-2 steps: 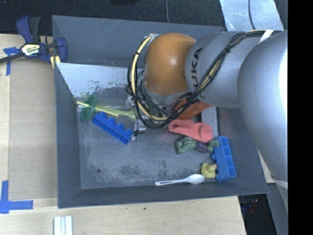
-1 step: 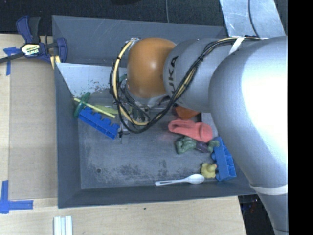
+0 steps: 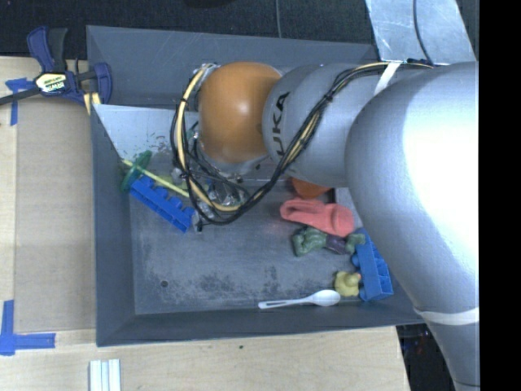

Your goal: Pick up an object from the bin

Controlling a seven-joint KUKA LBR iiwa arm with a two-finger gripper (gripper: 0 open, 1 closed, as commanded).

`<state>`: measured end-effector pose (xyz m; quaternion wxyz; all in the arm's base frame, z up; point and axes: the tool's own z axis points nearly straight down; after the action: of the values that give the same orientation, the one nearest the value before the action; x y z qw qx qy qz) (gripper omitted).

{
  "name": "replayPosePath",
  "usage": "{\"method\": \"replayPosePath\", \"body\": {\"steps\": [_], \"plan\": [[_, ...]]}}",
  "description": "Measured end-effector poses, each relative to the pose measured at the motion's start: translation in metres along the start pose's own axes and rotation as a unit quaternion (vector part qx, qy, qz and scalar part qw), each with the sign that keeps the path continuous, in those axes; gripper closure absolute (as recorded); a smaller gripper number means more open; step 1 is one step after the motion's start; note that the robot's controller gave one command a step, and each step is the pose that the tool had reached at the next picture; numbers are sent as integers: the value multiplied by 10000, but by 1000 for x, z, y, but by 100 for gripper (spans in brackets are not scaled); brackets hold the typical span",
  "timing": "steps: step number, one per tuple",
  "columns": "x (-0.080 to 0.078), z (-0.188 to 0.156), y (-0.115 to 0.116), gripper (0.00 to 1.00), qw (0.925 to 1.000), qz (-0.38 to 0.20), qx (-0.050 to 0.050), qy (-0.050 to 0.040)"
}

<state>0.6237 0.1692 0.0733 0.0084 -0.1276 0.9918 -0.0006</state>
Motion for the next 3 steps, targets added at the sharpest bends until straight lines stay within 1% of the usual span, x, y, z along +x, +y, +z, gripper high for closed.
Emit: {"method": "replayPosePath", "body": {"steps": [1, 2, 3], "plan": [[7, 2, 7, 100, 9933, 1154, -13, 14], [7, 2, 7, 0, 9933, 1157, -13, 19], [7, 2, 7, 0, 9932, 1160, -13, 19]]}}
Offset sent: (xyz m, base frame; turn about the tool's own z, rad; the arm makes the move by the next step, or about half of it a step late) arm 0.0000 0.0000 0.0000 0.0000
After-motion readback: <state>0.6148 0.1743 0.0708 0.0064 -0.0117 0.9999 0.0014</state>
